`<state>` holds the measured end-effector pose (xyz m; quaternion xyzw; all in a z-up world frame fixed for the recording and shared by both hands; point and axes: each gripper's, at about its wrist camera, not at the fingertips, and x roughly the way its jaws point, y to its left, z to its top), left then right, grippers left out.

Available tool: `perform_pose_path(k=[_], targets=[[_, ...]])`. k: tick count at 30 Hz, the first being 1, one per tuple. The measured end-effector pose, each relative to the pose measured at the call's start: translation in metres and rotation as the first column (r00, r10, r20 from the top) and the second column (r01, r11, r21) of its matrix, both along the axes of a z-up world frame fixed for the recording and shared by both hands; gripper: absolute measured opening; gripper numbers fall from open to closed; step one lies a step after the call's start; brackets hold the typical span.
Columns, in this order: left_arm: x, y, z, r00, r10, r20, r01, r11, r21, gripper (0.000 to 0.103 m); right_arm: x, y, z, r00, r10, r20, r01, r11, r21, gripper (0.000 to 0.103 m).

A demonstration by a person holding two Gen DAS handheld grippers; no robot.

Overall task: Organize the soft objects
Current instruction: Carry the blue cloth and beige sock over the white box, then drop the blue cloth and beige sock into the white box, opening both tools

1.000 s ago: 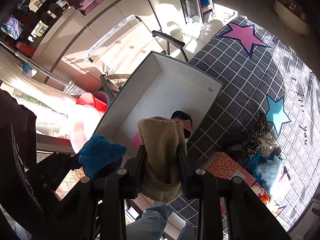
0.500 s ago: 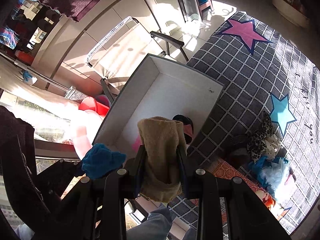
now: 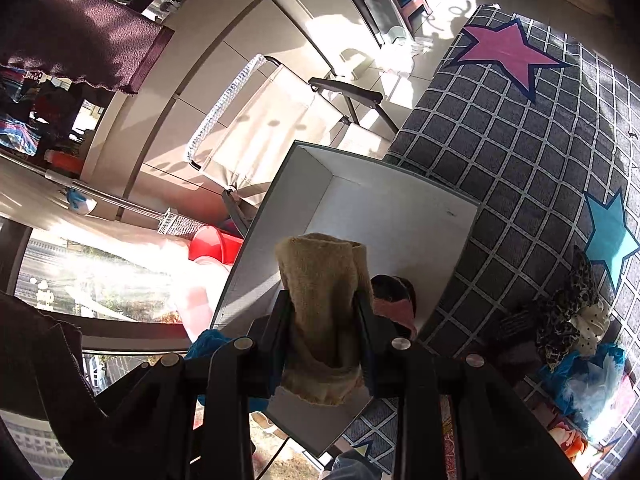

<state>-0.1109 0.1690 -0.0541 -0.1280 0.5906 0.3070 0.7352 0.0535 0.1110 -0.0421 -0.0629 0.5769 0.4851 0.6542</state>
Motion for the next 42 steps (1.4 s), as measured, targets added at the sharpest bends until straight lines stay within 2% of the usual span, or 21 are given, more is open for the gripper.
perform_pose_path(k=[2,5,9,23,28,39,42], targets=[[0.002,0.007,-0.008,0.999,0.033,-0.012,-0.033,0.999,-0.022,0.038,0.009,0.004,-0.006,1.0,-0.007,-0.028,0.008,1.0,0.015,0.032],[0.003,0.012,-0.02,0.996,0.071,-0.052,-0.071,0.997,-0.009,0.038,0.019,0.01,-0.014,0.998,-0.012,-0.058,0.014,1.0,0.025,0.032],[0.003,0.012,-0.029,0.992,0.107,-0.065,-0.109,0.993,-0.033,0.038,0.028,0.017,-0.021,0.997,-0.005,-0.076,0.006,1.0,0.02,0.032],[0.004,0.015,-0.044,0.988,0.12,-0.095,-0.127,0.99,-0.068,0.041,0.034,0.031,-0.05,0.994,0.02,-0.111,-0.025,0.999,-0.046,0.032],[0.004,0.012,-0.046,0.989,0.12,-0.091,-0.128,0.988,-0.082,0.041,0.034,0.024,-0.059,0.995,0.011,-0.101,-0.021,0.994,-0.105,0.032],[0.007,0.026,-0.04,0.989,0.14,-0.038,-0.144,0.984,-0.109,0.042,0.027,0.026,-0.047,0.999,0.038,-0.024,-0.041,0.985,-0.169,0.032],[0.006,0.028,-0.039,0.989,0.145,-0.031,-0.147,0.981,-0.124,0.047,0.024,0.029,-0.043,0.999,0.047,0.0,-0.046,0.982,-0.183,0.032]])
